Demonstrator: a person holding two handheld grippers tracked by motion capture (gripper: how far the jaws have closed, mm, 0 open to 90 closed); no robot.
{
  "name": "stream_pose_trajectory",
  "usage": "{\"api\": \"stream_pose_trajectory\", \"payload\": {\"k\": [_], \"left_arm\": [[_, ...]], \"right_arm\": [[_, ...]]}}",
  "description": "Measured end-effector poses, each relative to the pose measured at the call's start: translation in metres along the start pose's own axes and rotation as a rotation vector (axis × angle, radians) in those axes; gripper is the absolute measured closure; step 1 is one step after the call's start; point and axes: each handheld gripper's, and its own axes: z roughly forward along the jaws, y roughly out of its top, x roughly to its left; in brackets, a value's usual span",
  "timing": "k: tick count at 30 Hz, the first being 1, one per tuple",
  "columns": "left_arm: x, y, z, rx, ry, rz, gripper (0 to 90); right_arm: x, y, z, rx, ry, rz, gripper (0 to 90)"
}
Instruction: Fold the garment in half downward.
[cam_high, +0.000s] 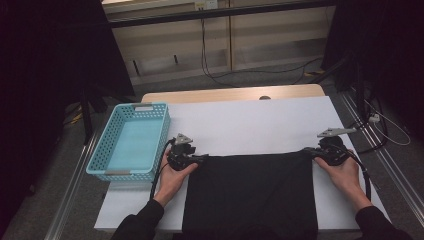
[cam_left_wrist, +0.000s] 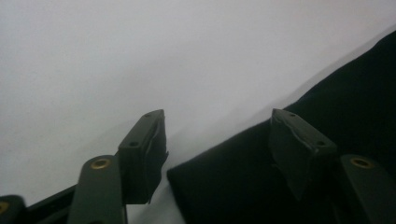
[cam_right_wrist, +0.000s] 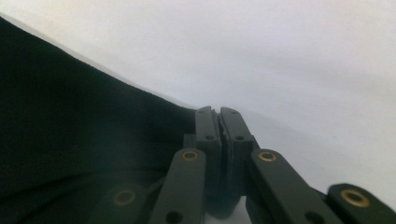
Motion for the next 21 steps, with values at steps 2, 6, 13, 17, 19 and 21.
{"api": "stream_pose_trajectory", "payload": {"k": [2, 6, 13, 17, 19, 21], "left_arm": [[-0.001, -0.001, 0.002, 0.024, -0.002, 0.004, 42.5], [-0.002, -0.002, 0.003, 0.040, 0.005, -0.001, 52.7], [-0.005, -0.001, -0.003, 0.064, -0.061, -0.038, 83.1], [-0.005, 0.004, -0.009, 0.022, -0.061, -0.034, 85.4], [-0.004, 0.008, -0.012, 0.005, -0.054, -0.040, 85.6], [-0.003, 0.012, -0.014, -0.017, -0.048, -0.048, 85.7]], "right_arm": [[-0.001, -0.001, -0.001, -0.001, -0.005, 0.000, 87.1], [0.000, -0.001, 0.000, -0.006, 0.000, -0.012, 87.0], [0.000, 0.000, 0.001, -0.011, 0.013, -0.011, 86.9], [-0.001, 0.003, -0.001, -0.038, 0.019, -0.009, 86.9], [-0.001, 0.005, -0.003, -0.049, 0.022, -0.006, 86.9], [-0.001, 0.008, -0.003, -0.059, 0.016, -0.007, 86.9]]}}
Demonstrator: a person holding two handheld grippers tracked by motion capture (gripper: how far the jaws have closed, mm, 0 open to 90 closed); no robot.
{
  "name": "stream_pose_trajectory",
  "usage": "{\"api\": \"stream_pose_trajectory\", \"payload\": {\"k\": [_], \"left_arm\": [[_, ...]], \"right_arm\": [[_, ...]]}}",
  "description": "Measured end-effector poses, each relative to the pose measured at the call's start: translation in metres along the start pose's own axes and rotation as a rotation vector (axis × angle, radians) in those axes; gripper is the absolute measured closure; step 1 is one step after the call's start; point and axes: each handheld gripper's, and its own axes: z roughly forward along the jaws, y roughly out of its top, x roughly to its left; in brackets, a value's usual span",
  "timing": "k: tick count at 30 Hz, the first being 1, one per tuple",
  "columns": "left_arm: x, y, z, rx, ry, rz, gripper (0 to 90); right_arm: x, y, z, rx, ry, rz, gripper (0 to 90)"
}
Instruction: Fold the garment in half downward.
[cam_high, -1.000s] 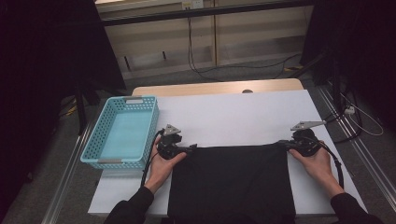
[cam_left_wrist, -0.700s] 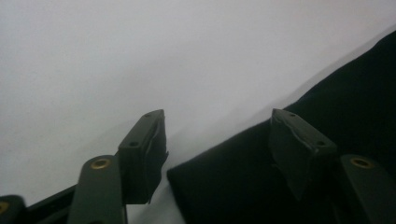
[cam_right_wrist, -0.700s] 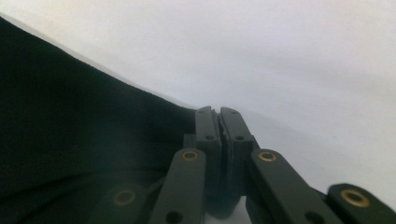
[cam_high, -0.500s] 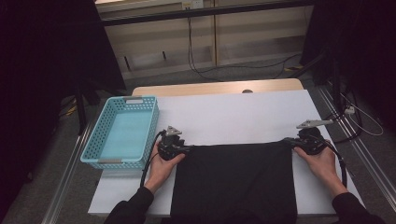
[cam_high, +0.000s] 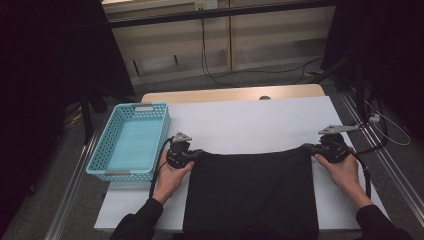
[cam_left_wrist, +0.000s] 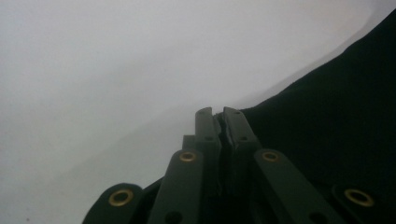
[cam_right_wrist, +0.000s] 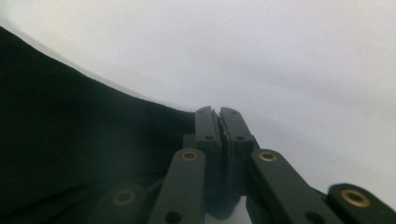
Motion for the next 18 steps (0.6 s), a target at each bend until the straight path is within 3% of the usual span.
{"api": "stream_pose_trajectory", "payload": {"k": [8, 18], "left_arm": [[0.005, 0.019, 0.005, -0.036, 0.044, 0.021, 85.8], [0.018, 0.037, 0.014, -0.082, 0.073, -0.016, 85.8]], "right_arm": [[-0.004, 0.013, -0.002, -0.044, -0.022, -0.002, 86.9], [-0.013, 0.038, 0.011, -0.097, -0.038, 0.004, 86.7]]}}
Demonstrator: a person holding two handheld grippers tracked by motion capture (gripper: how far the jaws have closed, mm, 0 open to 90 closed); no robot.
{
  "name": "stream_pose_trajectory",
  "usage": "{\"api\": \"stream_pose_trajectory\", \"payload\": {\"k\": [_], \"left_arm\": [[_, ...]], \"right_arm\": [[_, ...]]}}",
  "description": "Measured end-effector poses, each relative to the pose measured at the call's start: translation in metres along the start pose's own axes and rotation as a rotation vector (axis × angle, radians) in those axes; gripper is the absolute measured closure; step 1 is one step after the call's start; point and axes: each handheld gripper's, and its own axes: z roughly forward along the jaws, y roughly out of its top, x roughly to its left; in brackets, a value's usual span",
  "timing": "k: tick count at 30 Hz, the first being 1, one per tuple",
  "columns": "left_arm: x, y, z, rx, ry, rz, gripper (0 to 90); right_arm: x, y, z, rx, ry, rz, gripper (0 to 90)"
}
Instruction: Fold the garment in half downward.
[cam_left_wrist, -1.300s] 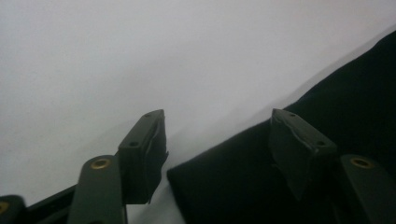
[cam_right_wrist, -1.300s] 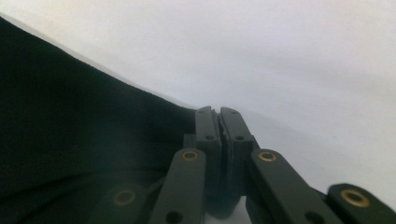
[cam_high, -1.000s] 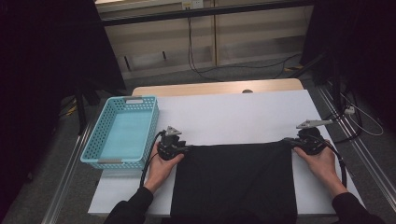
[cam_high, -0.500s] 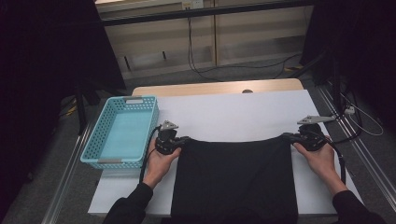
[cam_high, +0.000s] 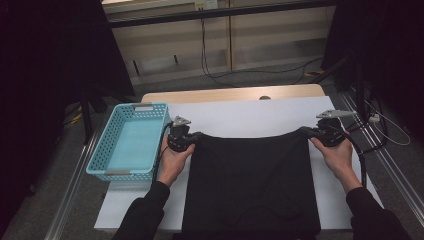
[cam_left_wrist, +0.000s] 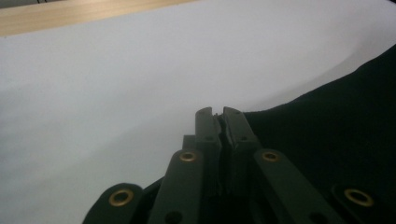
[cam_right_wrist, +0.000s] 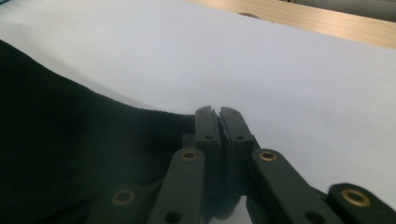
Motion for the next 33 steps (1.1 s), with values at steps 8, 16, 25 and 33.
{"api": "stream_pose_trajectory", "payload": {"k": [8, 16, 25, 33], "left_arm": [[0.006, 0.001, 0.015, -0.019, 0.008, -0.017, 85.8], [0.016, 0.017, 0.026, -0.013, 0.019, -0.018, 85.7], [0.030, 0.034, 0.030, -0.037, 0.039, -0.036, 85.7], [0.039, 0.040, 0.036, -0.040, 0.044, -0.032, 85.7]], "right_arm": [[-0.006, 0.009, 0.012, -0.012, 0.001, -0.004, 86.7], [-0.013, 0.020, 0.027, -0.023, -0.029, 0.008, 86.7], [-0.019, 0.038, 0.040, -0.045, -0.071, 0.012, 86.7], [-0.023, 0.039, 0.057, -0.077, -0.078, 0.058, 86.6]]}}
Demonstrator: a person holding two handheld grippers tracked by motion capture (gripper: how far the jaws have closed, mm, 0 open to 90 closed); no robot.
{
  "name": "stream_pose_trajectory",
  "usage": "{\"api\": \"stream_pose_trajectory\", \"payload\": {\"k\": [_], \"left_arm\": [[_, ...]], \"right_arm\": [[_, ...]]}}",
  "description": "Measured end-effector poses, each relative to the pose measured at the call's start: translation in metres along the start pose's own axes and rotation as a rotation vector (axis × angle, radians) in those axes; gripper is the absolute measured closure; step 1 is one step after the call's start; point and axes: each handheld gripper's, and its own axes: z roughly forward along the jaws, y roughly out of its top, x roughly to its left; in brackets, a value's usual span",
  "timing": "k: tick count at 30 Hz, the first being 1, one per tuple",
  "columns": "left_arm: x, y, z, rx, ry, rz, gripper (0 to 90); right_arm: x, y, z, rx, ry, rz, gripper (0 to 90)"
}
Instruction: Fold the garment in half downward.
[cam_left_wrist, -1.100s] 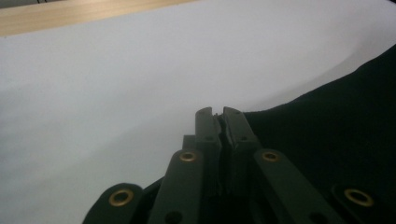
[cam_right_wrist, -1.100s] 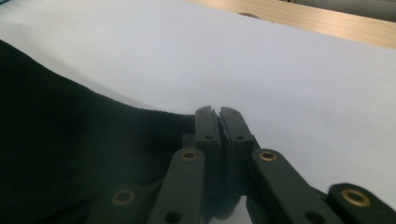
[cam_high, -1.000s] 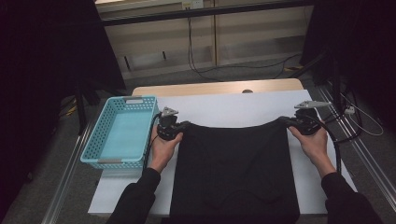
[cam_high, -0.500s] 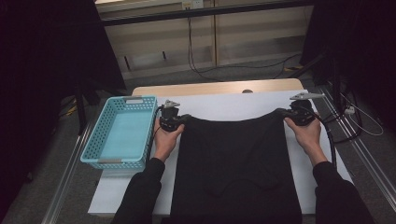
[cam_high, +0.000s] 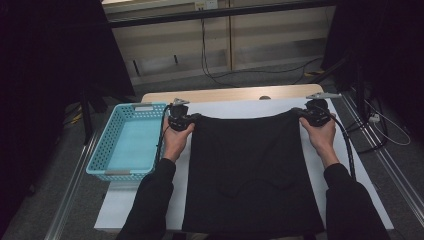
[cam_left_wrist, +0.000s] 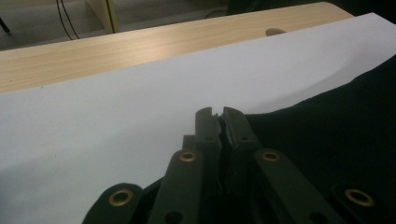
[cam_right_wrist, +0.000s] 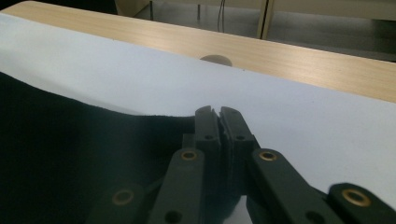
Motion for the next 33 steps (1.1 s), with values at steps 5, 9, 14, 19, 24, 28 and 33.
{"api": "stream_pose_trajectory", "payload": {"k": [5, 9, 14, 19, 24, 28, 33], "left_arm": [[0.004, 0.006, 0.002, -0.004, 0.011, -0.003, 85.6], [0.008, 0.012, 0.000, -0.006, 0.027, -0.003, 85.7], [0.012, 0.013, 0.001, -0.008, 0.029, -0.018, 85.6], [0.011, 0.008, 0.008, 0.014, 0.043, 0.001, 78.4], [0.004, 0.004, 0.008, 0.019, 0.071, 0.005, 53.8], [-0.011, 0.002, 0.004, -0.001, 0.035, 0.023, 39.6], [-0.022, -0.005, -0.003, -0.009, -0.001, 0.043, 24.2]], "right_arm": [[-0.001, 0.005, 0.006, -0.004, -0.007, 0.009, 86.6], [-0.002, 0.014, 0.009, 0.008, -0.016, 0.005, 86.6], [-0.001, 0.020, 0.014, 0.006, -0.022, 0.000, 86.5], [0.001, 0.014, 0.022, 0.010, -0.024, 0.005, 81.0], [-0.005, 0.005, 0.025, 0.035, -0.075, 0.021, 58.6], [-0.008, 0.001, 0.018, 0.038, -0.073, 0.014, 54.2], [-0.004, -0.005, 0.005, 0.029, -0.034, 0.004, 49.5]]}}
